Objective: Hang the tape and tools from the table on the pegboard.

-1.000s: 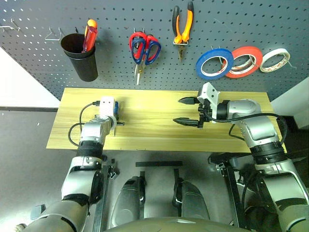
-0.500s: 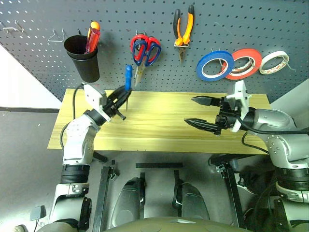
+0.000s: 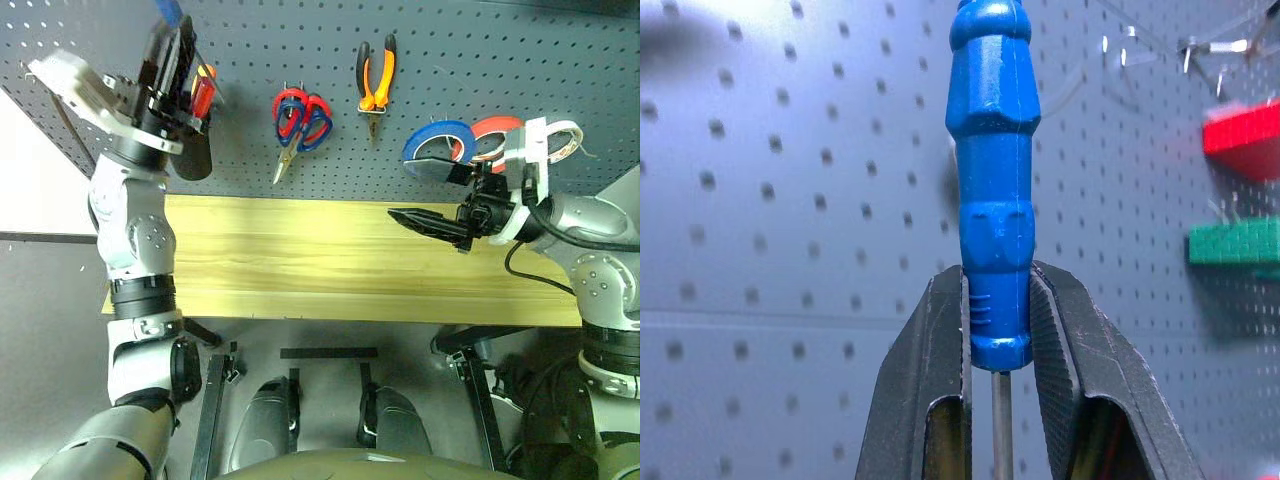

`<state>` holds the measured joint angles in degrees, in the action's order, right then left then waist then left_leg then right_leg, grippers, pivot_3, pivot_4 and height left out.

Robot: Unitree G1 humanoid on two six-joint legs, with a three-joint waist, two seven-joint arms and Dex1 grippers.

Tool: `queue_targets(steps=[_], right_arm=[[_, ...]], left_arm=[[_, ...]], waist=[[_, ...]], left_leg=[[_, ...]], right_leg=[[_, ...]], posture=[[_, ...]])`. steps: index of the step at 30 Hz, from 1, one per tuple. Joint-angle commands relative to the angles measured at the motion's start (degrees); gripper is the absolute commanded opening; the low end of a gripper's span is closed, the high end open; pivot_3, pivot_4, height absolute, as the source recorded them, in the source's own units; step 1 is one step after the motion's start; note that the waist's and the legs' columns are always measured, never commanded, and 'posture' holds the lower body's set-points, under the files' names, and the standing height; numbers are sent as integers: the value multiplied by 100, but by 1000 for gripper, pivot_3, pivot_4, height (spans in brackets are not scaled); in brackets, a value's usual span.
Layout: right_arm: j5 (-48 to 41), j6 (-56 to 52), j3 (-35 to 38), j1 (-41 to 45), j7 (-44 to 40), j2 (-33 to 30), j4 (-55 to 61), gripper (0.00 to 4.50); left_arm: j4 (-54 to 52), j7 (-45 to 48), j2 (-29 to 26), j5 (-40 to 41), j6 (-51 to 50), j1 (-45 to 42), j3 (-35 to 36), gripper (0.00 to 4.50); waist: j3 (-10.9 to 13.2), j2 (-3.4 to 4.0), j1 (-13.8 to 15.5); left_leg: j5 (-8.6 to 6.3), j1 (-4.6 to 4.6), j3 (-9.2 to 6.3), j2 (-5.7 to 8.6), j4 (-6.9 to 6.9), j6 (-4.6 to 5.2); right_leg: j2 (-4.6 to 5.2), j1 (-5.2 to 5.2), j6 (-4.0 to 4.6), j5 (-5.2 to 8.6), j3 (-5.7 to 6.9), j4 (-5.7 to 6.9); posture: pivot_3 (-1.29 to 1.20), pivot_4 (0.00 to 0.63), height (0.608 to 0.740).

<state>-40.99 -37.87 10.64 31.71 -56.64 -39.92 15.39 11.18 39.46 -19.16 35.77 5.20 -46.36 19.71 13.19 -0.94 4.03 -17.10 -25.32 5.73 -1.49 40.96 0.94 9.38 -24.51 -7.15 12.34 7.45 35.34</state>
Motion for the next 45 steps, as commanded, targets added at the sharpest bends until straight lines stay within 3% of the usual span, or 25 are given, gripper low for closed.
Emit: queue_targets(steps=[1, 13, 28, 37, 40, 45], right_arm=[[-145, 14, 115, 295, 78, -40, -5, 4500], [-162, 32, -131, 623, 208, 203, -122, 4500], [-93, 142, -370, 1076, 313, 502, -317, 4500], [-69, 243, -326, 1043, 290, 456, -307, 4500], [-111, 218, -251, 1007, 287, 391, -274, 4500], [-201, 41, 87, 490, 315, 62, -86, 4500]], left_arm=[[197, 89, -243, -47, 66, -257, 73, 483], [2295, -288, -903, -1247, 945, -1072, -14, 483], [3193, -1041, -994, -2255, 1537, -857, -270, 483], [2740, -1365, -907, -2160, 1829, -590, -159, 3437], [2405, -914, -738, -1568, 1999, -582, 1, 4372], [1083, 1308, -629, -35, 215, -35, -445, 4372]], waist=[[-31, -1, 0], [-102, -24, -14], [-105, -26, -28], [-110, -28, -21], [-112, -28, -20], [-133, -29, -13]], left_leg=[[0, 0, 0, 0, 0, 0], [0, 1, -2, -4, 0, 0], [0, 0, -3, -7, 1, -1], [0, 0, -3, -8, 2, -1], [0, 0, -3, -8, 3, -1], [0, -1, -2, -8, 5, -1]], right_leg=[[-2, 0, 0, 0, 0, 0], [-13, 3, 0, 0, 0, -3], [-16, 3, 0, 0, -1, -3], [-17, 2, 0, 0, -2, 0], [-17, 2, 1, 0, -2, 0], [-16, 3, 1, 0, -3, 0]], posture=[[180, 99, 711], [180, 100, 711], [157, 106, 711], [164, 103, 711], [172, 99, 711], [161, 92, 711]])
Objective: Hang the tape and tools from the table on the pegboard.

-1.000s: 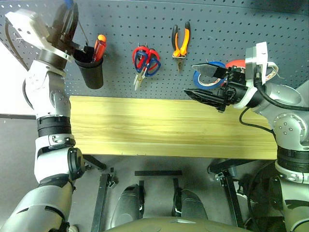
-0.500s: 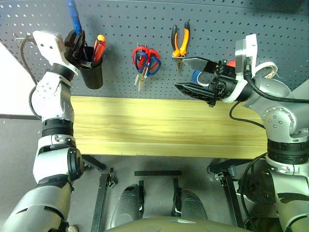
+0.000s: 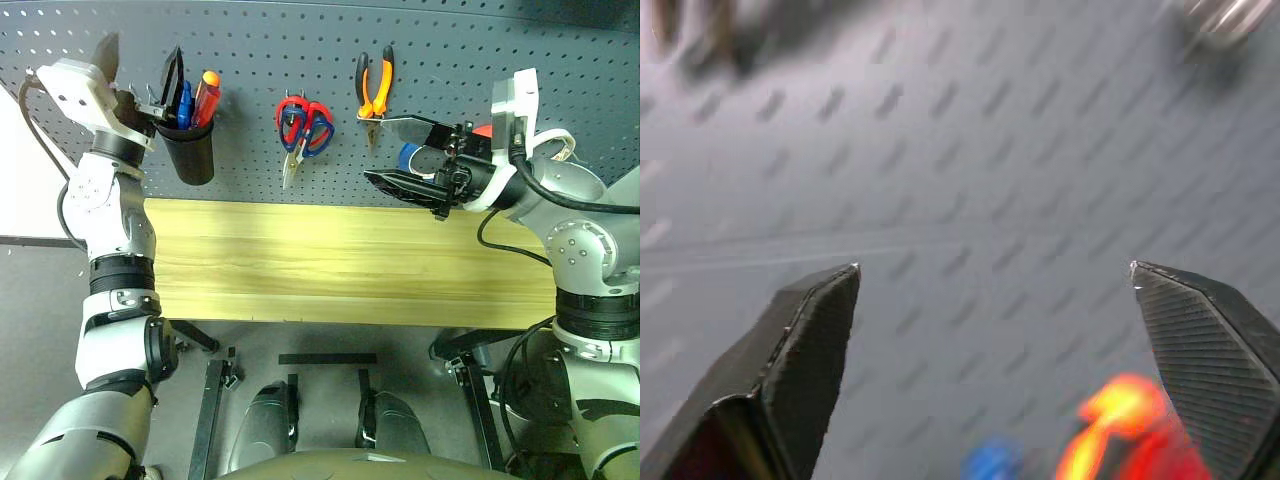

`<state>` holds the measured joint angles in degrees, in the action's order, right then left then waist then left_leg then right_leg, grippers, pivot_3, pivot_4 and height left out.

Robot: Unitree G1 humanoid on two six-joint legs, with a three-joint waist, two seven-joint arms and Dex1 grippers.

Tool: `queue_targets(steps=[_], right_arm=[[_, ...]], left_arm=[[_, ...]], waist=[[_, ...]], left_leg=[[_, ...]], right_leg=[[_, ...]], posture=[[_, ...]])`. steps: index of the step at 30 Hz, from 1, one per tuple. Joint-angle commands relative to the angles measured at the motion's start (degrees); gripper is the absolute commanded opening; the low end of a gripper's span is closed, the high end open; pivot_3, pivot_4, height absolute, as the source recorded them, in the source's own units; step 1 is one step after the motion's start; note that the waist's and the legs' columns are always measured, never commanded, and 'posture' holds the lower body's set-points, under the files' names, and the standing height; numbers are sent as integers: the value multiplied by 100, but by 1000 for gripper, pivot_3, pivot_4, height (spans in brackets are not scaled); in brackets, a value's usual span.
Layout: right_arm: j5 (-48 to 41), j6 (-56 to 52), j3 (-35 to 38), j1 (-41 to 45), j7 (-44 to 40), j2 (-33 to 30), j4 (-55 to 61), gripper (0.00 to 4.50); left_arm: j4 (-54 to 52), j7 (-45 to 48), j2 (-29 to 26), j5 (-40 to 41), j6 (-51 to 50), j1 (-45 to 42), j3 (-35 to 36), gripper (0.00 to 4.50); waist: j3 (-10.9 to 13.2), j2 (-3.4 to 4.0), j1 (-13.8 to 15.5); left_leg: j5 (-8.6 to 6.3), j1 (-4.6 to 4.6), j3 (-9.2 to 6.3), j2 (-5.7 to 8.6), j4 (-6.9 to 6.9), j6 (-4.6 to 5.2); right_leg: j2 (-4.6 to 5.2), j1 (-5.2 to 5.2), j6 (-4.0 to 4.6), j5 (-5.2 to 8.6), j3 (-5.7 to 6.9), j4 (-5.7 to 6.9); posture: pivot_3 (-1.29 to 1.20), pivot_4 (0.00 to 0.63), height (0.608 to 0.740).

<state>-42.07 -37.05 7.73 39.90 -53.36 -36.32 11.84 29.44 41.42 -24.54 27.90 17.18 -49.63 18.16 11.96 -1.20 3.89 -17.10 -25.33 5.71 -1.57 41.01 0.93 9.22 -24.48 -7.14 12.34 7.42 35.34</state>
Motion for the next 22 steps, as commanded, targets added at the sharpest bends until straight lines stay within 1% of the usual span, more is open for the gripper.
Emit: queue_targets(steps=[1, 4, 6, 8, 10, 12, 13, 17, 19, 22], right_arm=[[-54, -54, 415, -521, -30, -408, 309, 4500], [-124, -159, 625, -1174, -99, -717, 456, 4500], [-69, -64, 812, -1718, -169, -853, 459, 4500], [81, 77, 801, -2083, -171, -901, 480, 4500], [212, 283, 766, -2323, -186, -843, 484, 4500], [290, 409, 704, -2427, -144, -762, 475, 4500], [337, 412, 599, -2359, -61, -696, 474, 4500], [361, 498, 551, -2309, -40, -587, 300, 4500], [412, 557, 530, -2323, -99, -590, 209, 4500], [458, 617, 489, -2265, -74, -569, 128, 4500]], left_arm=[[-954, 1459, -165, 969, -1501, 428, -423, 4372], [-1197, 2429, -456, 1115, -2393, 765, -846, 4372], [-1057, 3154, -606, 929, -2617, 866, -1219, 4372], [-852, 3652, -675, 809, -2790, 867, -1454, 4372], [-555, 3939, -584, 500, -2501, 823, -1683, 4372], [-158, 4061, -422, 314, -2269, 739, -1746, 4372], [112, 4162, -406, 266, -2176, 647, -1703, 4372], [736, 4588, -269, -191, -1545, 630, -1894, 4372], [805, 4688, -214, -422, -1285, 743, -2022, 4372], [786, 4716, -133, -484, -1221, 873, -2001, 4372]], waist=[[-28, -4, 0], [-76, 4, -22], [-88, 10, -27], [-103, 11, -28], [-115, 26, -39], [-129, 39, -45], [-130, 40, -55], [-131, 39, -156], [-131, 39, -166], [-132, 40, -163]], left_leg=[[0, 0, 0, 0, 0, 0], [0, 2, 0, 0, -2, 0], [0, 7, 3, -3, 2, 0], [0, 18, 6, -8, 3, 0], [0, 22, 9, -10, 3, 0], [0, 25, 12, -10, 2, 0], [0, 26, 13, -10, 2, 0], [0, 26, 11, -17, 2, 0], [0, 26, 12, -17, 1, 0], [0, 25, 13, -17, 2, 0]], right_leg=[[0, 0, 0, 0, 0, 1], [-1, 1, 0, 0, 0, 0], [-5, 4, 0, 0, -5, 5], [-8, 12, 1, 0, -9, 5], [-10, 13, 2, -1, -14, 4], [-10, 14, 3, -1, -19, 2], [-11, 14, 3, -2, -19, 2], [-18, 13, 4, -2, -20, 2], [-18, 13, 4, -2, -20, 0], [-17, 13, 5, -2, -21, 0]], posture=[[153, 92, 711], [127, 95, 711], [111, 100, 711], [95, 103, 711], [80, 107, 711], [71, 108, 711], [65, 114, 711], [59, 121, 711], [58, 121, 711], [56, 108, 711]])
